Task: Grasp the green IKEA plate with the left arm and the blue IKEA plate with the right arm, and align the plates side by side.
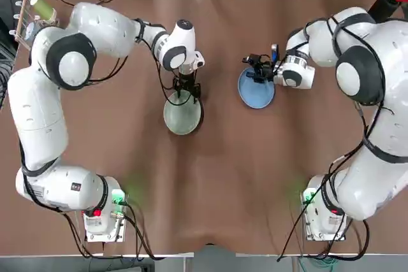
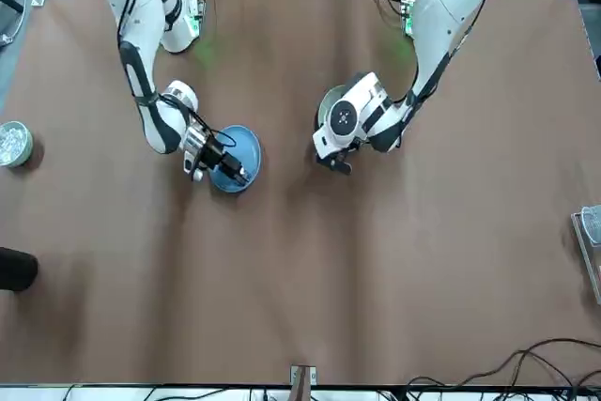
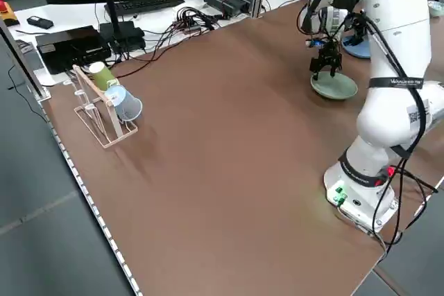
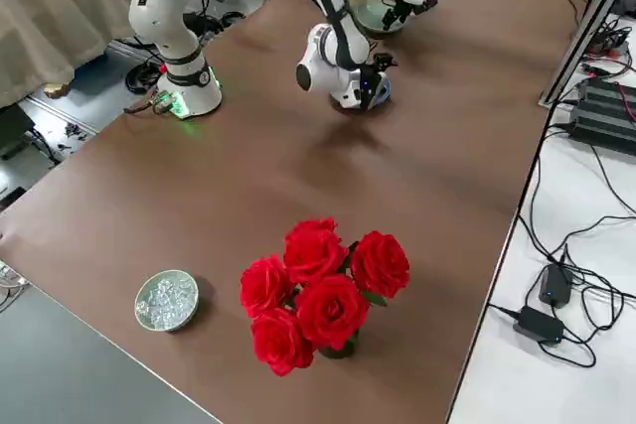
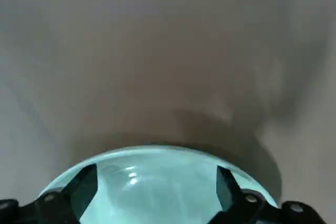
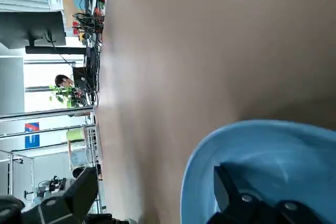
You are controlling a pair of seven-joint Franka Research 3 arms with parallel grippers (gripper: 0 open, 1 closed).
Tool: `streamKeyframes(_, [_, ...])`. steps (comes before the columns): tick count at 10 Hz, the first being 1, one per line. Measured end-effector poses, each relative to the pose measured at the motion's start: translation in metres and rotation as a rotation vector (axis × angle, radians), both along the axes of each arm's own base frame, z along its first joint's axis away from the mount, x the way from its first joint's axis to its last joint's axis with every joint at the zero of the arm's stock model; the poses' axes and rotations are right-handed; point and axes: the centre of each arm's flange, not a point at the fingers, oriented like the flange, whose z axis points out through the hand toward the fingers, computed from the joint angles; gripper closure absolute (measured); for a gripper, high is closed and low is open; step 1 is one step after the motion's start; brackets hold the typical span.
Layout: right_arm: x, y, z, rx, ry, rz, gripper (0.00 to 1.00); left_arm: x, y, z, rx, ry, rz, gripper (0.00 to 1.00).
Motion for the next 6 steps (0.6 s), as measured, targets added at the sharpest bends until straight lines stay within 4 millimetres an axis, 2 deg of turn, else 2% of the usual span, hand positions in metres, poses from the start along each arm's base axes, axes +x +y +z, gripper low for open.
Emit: streamKeyframes(6, [0.002, 0.01, -0.001, 0.009, -0.003, -0.006, 0.02, 0.037, -0.002, 0.006, -0.035, -0.034, 0.05, 0.0])
